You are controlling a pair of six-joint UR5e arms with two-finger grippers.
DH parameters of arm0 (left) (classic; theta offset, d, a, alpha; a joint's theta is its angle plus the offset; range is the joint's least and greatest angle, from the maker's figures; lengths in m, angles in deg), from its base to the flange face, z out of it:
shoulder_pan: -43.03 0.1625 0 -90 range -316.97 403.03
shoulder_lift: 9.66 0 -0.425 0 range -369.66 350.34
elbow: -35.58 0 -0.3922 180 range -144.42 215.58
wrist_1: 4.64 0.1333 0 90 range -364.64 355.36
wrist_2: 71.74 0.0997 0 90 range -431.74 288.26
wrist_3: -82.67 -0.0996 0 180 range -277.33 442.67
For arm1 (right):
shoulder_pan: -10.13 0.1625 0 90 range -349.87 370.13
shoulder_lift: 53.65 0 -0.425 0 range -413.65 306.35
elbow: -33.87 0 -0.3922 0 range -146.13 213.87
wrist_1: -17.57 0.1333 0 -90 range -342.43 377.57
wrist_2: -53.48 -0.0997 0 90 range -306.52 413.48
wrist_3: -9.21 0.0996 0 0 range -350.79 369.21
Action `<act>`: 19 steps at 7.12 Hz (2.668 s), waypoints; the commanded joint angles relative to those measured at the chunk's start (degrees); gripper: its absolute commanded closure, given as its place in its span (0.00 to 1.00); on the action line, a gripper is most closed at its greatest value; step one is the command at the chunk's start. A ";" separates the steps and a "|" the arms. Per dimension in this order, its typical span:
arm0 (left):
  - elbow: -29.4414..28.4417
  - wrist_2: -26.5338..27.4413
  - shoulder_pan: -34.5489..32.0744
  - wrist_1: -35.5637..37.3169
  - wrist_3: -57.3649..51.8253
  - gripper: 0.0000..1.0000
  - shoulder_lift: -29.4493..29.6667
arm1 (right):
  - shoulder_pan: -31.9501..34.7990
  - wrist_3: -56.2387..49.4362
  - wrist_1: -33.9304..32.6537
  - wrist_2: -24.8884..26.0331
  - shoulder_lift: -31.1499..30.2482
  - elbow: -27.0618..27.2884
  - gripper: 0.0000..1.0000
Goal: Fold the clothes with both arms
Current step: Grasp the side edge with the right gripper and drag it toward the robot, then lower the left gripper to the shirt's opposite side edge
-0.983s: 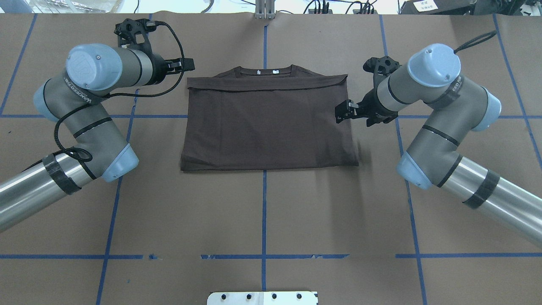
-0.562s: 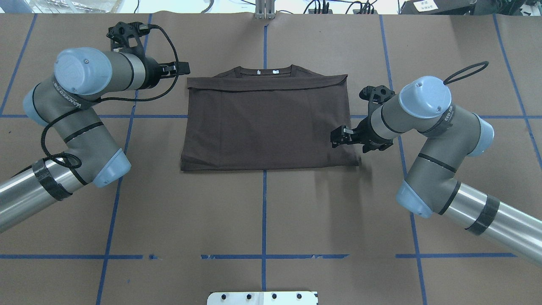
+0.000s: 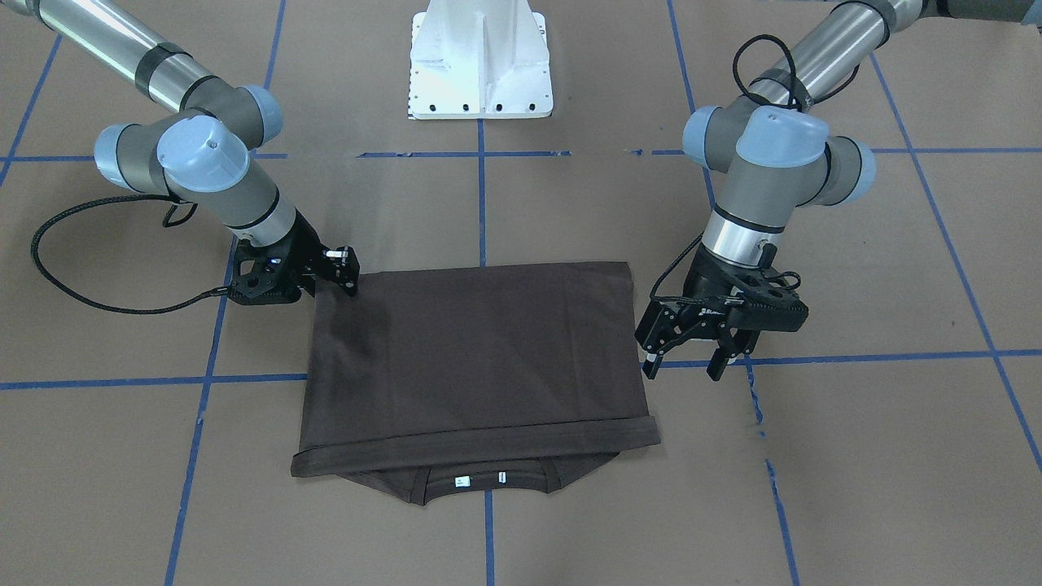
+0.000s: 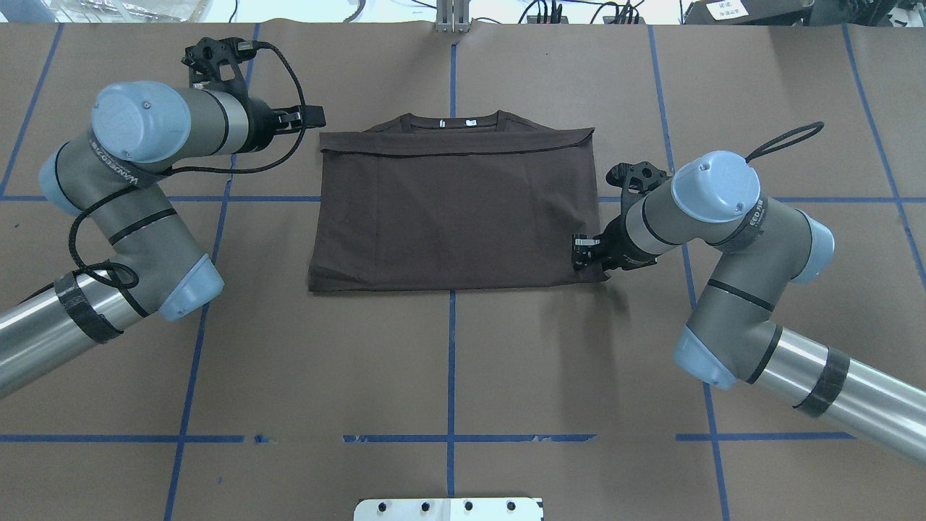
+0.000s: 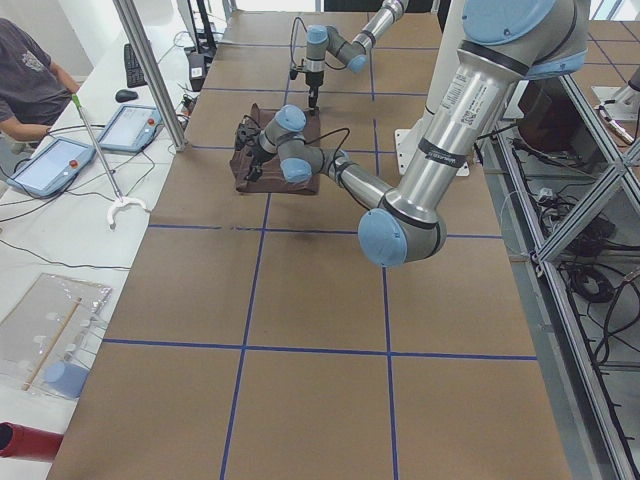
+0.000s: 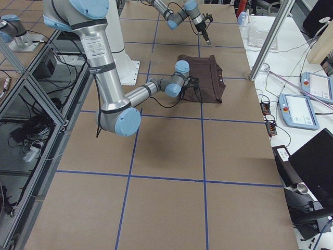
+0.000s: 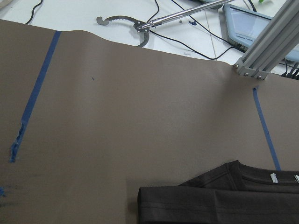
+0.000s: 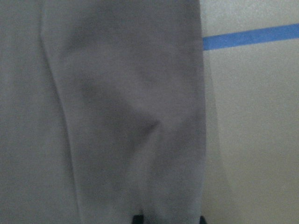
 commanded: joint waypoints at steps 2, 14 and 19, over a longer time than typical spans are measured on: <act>0.07 -0.01 0.10 -0.47 0.22 0.00 0.03 | -0.39 -0.36 -0.02 -1.53 -3.66 4.30 1.00; 12.97 1.11 21.51 9.76 37.10 0.00 -3.75 | -9.20 5.36 0.15 4.77 -22.15 31.59 0.00; 15.45 4.21 26.55 25.02 42.58 0.13 -1.64 | -8.84 5.27 0.15 7.34 -21.88 30.44 0.00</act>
